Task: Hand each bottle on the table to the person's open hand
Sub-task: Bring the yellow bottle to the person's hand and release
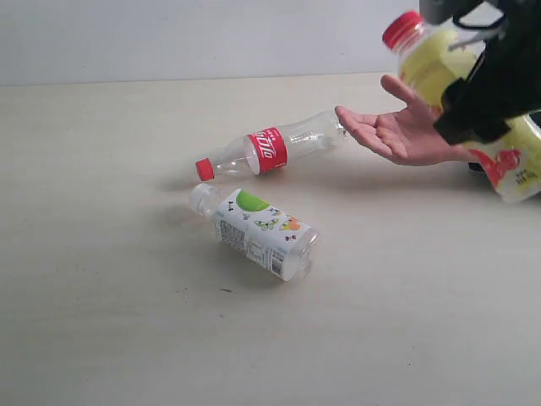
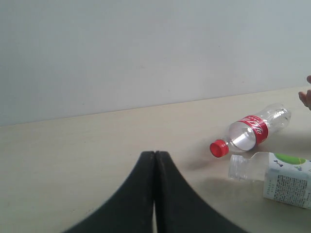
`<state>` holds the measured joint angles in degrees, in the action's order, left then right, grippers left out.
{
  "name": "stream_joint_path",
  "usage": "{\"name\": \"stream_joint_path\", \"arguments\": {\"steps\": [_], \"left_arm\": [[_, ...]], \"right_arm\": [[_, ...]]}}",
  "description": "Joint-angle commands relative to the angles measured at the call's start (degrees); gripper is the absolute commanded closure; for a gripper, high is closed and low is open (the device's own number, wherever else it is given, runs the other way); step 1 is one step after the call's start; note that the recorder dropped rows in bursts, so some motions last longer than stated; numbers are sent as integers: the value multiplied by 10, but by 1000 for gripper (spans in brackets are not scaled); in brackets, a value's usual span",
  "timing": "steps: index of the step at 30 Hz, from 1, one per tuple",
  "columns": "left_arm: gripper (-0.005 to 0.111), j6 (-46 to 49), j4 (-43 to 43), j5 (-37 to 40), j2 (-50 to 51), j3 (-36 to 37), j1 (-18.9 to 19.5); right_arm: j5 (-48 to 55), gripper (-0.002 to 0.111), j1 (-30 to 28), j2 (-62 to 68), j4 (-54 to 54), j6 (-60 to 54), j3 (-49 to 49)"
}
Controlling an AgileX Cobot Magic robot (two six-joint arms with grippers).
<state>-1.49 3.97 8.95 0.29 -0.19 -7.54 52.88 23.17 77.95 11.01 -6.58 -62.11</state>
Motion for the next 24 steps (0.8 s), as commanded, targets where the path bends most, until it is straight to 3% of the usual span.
{"name": "stream_joint_path", "arguments": {"steps": [1,7,24], "left_arm": [[107,-4,1,-2,-3,2,2],[107,-4,1,-2,-3,2,2],[107,-4,1,-2,-3,2,2]], "right_arm": [[-29,108,-2,-1,7,128,-56],[26,108,-35,86,-37,157,-149],[23,108,-54,253,-50,113,-199]]}}
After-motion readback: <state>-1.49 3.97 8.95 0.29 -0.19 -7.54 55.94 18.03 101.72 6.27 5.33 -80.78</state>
